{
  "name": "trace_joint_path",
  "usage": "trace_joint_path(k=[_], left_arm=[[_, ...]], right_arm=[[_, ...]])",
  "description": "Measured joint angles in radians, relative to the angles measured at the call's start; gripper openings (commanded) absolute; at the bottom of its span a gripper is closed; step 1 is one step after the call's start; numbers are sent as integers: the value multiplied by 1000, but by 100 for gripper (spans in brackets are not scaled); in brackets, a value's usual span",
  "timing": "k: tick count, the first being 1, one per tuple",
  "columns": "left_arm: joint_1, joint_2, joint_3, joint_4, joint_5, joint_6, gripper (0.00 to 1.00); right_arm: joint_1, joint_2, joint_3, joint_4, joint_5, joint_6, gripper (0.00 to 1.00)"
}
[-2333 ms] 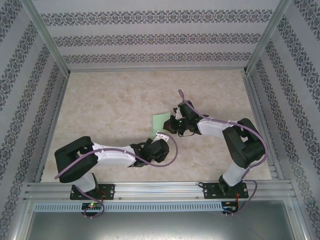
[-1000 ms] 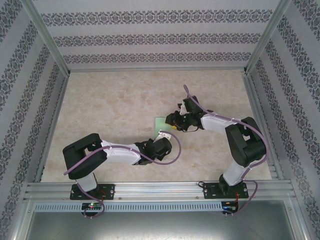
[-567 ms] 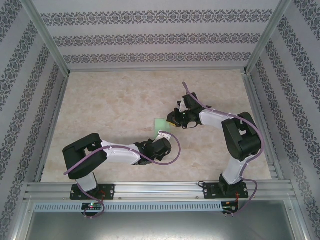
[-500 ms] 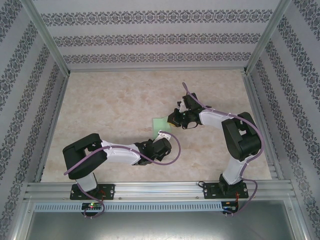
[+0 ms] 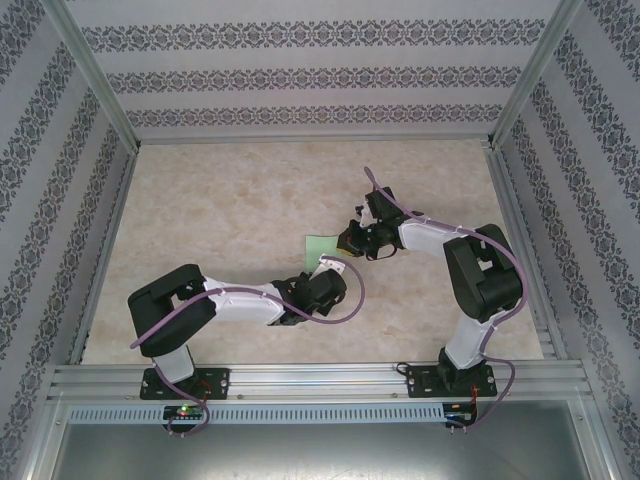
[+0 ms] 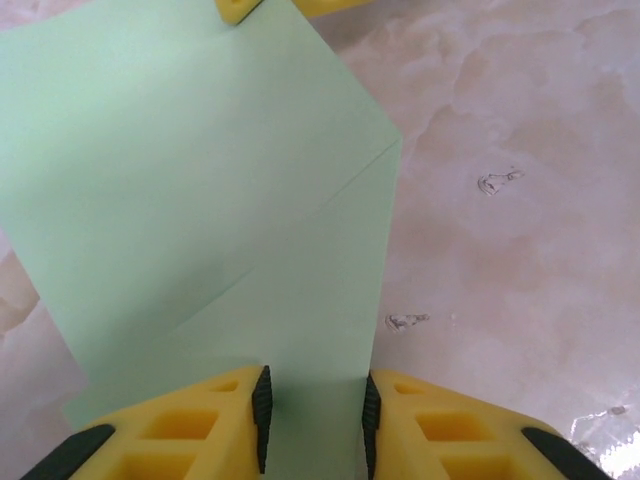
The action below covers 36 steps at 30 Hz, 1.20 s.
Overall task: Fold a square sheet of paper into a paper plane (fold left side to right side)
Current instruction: Fold the wing for the fifth time at the center of the table.
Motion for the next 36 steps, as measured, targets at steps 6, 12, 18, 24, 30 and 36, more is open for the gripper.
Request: trace_joint_path(k=[6, 12, 18, 24, 30, 36], left_arm=[[0, 0, 0, 0, 2, 0, 21], [0, 0, 0, 0, 17, 0, 12], [20, -3, 0, 0, 51, -1, 10], [63, -61, 0, 0, 131, -27, 10], [187, -98, -14, 35, 319, -113, 10], [290, -97, -83, 138, 512, -217, 10]], right_arm=[[0, 0, 14, -22, 7, -19, 2], [-1, 0, 24, -32, 7, -38, 18], [-34, -69, 25, -47, 42, -93, 45], [-106, -267, -23, -45, 113, -164, 63], [-142, -394, -167, 11, 134, -209, 68], [-128, -392, -289, 80, 116, -209, 69]])
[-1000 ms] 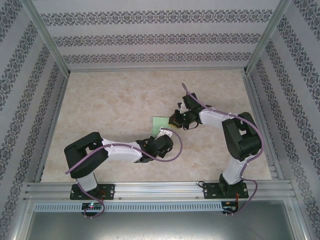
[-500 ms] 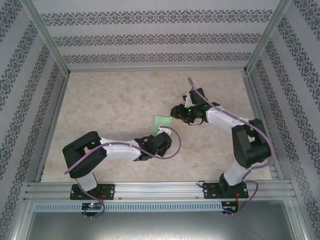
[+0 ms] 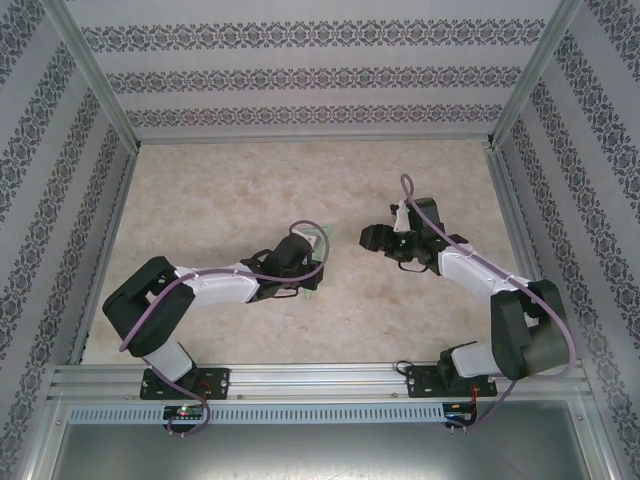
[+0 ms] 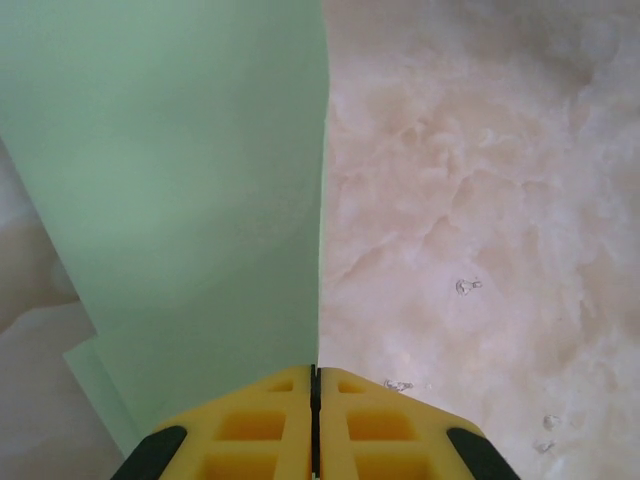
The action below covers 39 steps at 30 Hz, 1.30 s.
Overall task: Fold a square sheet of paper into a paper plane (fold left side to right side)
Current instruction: Fold the wing for the fifth time at the center of the table.
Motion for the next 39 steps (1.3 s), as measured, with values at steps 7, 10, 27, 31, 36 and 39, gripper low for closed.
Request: trace_joint_path(k=[7, 10, 27, 31, 36, 39], left_arm=[[45, 13, -45, 119, 146, -87, 10], [54, 24, -45, 158, 187, -115, 10], [123, 36, -131, 320, 288, -208, 9], [129, 37, -149, 360, 309, -213, 9], [143, 61, -168, 427, 328, -228, 9], [151, 90, -178, 463, 344, -245, 9]], right_arm=[[66, 43, -24, 82, -10, 4, 68], [79, 69, -33, 138, -19, 22, 68], [134, 132, -44, 249, -23, 88, 64], [162, 158, -42, 267, -22, 109, 61], [193, 198, -33, 286, -9, 159, 54], [204, 224, -26, 319, -3, 195, 52]])
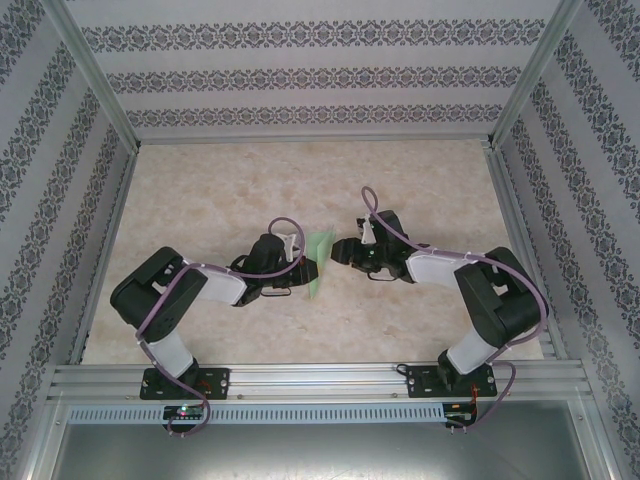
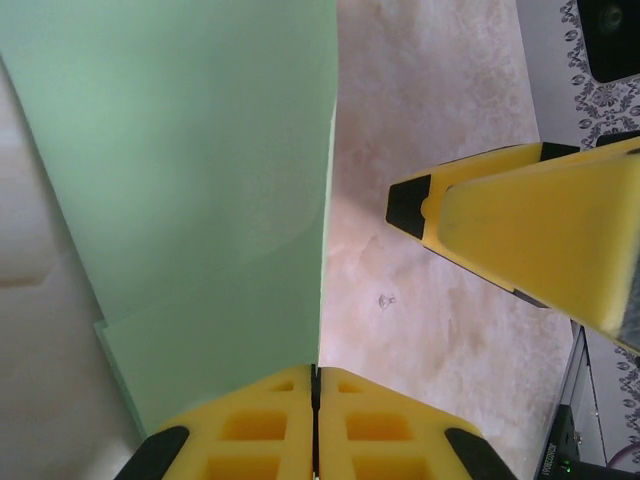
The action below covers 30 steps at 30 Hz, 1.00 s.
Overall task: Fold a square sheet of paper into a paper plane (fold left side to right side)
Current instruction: Fold the wing for the fifth time at the center of the table.
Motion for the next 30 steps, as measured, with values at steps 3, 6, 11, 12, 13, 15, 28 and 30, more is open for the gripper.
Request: trace_joint_path(k=[3, 6, 11, 12, 13, 15, 28, 30], left_arm=[[4, 26, 0, 24, 12, -14, 9], [5, 35, -3, 41, 18, -20, 9], [14, 35, -5, 56, 32, -26, 9], [16, 35, -5, 57, 34, -27, 9], [17, 35, -5, 58, 35, -31, 9], [17, 35, -4, 58, 37, -35, 8], [17, 86, 36, 64, 62, -46, 8], [17, 86, 36, 64, 61, -46, 8]], right_arm=[[5, 26, 0, 40, 3, 37, 50], [10, 47, 0, 68, 9, 65, 50], [23, 83, 24, 84, 19, 89, 50], [23, 87, 28, 88, 19, 95, 50], [24, 88, 29, 92, 23, 98, 51], [24, 88, 29, 98, 26, 99, 51], [-29, 92, 22, 176, 1, 130, 66], [-30, 108, 40, 179, -6, 135, 68]])
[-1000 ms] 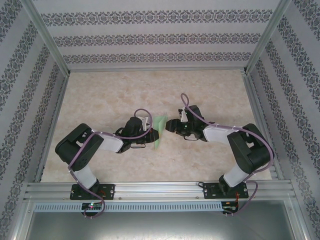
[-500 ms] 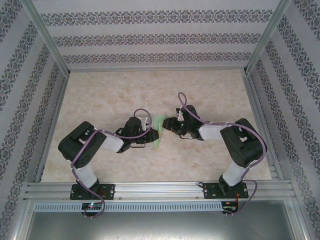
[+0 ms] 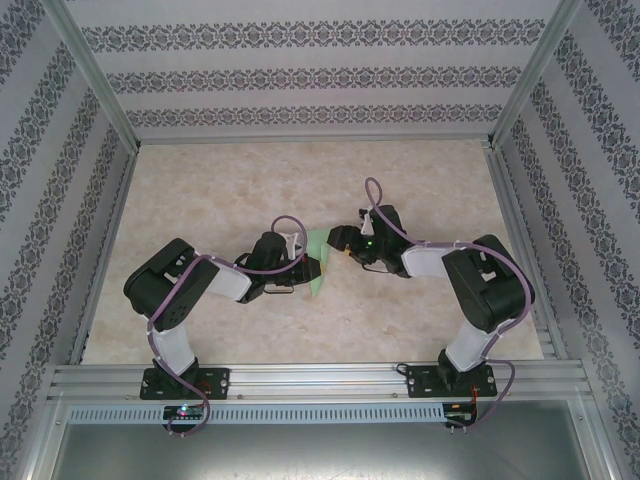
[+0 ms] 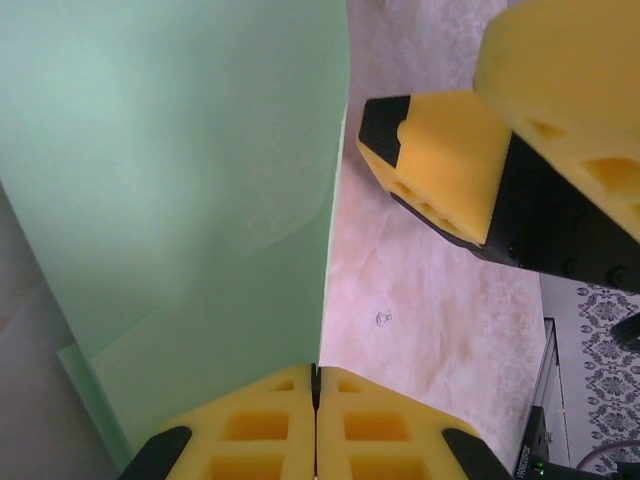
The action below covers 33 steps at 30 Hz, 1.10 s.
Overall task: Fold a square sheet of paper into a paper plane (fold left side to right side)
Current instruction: Fold the wing for the fifth time at the center of the table.
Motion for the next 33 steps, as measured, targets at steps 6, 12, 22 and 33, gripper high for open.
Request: trace_joint_path(k=[6, 12, 22, 33], left_arm=[[0, -13, 0, -2, -3, 0, 8], [0, -47, 0, -2, -8, 1, 8], [0, -49, 0, -2, -8, 1, 7], [0, -49, -1, -2, -11, 1, 7]], right_arm=[[0, 76, 96, -4, -11, 33, 76], [0, 139, 177, -32, -13, 50, 77], [3, 187, 240, -62, -31, 50, 77], [20, 227, 309, -149, -33, 41, 78]])
